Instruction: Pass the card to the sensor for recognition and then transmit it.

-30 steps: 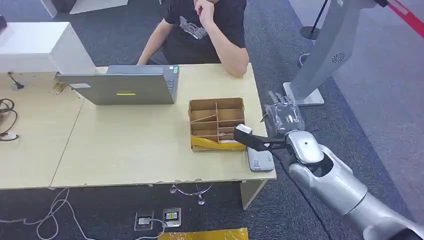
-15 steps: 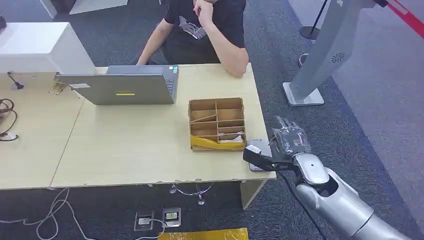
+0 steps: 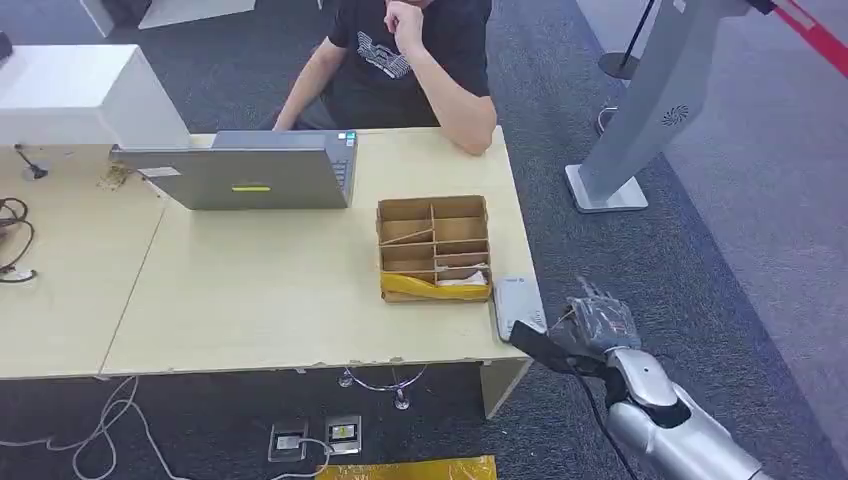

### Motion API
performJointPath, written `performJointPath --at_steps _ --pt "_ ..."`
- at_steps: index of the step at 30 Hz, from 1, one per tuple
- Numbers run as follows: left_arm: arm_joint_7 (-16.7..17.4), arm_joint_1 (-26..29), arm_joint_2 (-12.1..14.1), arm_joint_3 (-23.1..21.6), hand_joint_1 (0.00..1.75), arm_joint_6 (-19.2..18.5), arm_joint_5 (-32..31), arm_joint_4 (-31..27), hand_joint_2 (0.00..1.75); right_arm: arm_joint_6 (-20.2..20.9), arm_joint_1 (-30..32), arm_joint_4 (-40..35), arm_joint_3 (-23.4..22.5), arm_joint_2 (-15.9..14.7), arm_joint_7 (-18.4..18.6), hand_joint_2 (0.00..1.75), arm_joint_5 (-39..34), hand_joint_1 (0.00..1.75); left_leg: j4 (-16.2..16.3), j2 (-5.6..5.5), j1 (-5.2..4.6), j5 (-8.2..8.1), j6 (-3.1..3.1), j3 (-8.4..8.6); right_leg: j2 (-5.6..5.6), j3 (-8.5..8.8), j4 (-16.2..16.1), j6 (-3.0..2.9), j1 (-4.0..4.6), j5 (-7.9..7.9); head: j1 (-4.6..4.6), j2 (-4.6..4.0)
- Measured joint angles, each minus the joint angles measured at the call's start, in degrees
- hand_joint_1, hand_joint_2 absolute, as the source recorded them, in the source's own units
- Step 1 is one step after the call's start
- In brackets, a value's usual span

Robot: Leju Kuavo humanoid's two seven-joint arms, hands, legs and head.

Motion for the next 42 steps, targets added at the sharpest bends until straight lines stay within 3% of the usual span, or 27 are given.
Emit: performJointPath --at_steps 6,8,10,15,21,33,42 --pt "-0.26 -0.18 -0.08 -1.70 0.00 1.18 0.00 0.04 0.00 -0.87 0.16 1.48 0.28 0.63 -2.03 1.75 -1.09 1.75 0.00 0.01 0.00 0.00 0.00 0.00 0.00 0.00 0.01 0.00 0.00 0.00 0.02 0.00" --pt "1.51 -0.78 -2.72 -5.01 0.00 4.20 -0.04 0.31 0.00 -2.10 -0.99 2.62 1.16 1.69 -2.12 1.75 -2.56 1.75 0.00 0.06 -0.06 0.01 0.00 0.01 0.02 -0.03 0.00 -0.05 -0.04 0.04 -0.02 0.00" --pt "3.54 -1.01 -4.57 -9.29 0.00 4.79 -0.11 0.37 0.00 -4.44 -1.33 3.39 2.17 2.12 -0.89 1.75 -3.98 1.75 0.00 -0.01 -0.09 0.02 0.02 0.03 -0.04 0.03 -0.01 -0.03 -0.08 0.04 -0.04 0.00" --pt "1.24 0.16 -2.96 -14.66 0.00 0.54 -0.24 1.29 0.00 -6.80 -1.33 3.52 3.47 0.87 0.96 1.75 -4.11 1.75 0.01 0.23 -0.03 -0.04 0.01 0.01 0.23 -0.04 -0.04 -0.03 -0.02 0.10 0.15 0.00" --pt "1.16 0.45 -1.49 -18.66 0.00 -0.37 0.00 1.25 0.00 -6.78 -3.37 3.45 4.83 0.11 1.71 1.75 -2.54 1.75 -0.01 0.20 0.02 -0.02 -0.02 -0.01 0.18 -0.07 -0.01 -0.04 0.02 0.10 0.18 0.00" --pt "1.20 0.77 -1.44 -20.46 0.00 -0.44 0.22 1.42 0.00 -3.89 -4.10 -0.94 4.66 -2.21 5.16 1.75 1.55 1.75 0.01 0.22 0.00 -0.02 -0.02 0.01 0.19 -0.05 -0.02 -0.03 0.00 0.11 0.17 0.00" --pt "1.77 0.81 -1.46 -20.46 0.00 -0.31 0.02 1.44 0.00 -0.06 -3.07 -5.07 2.67 -2.21 2.12 1.75 4.66 1.75 0.00 0.22 0.01 -0.02 -0.02 0.01 0.20 -0.03 -0.02 -0.03 0.01 0.11 0.17 0.00"
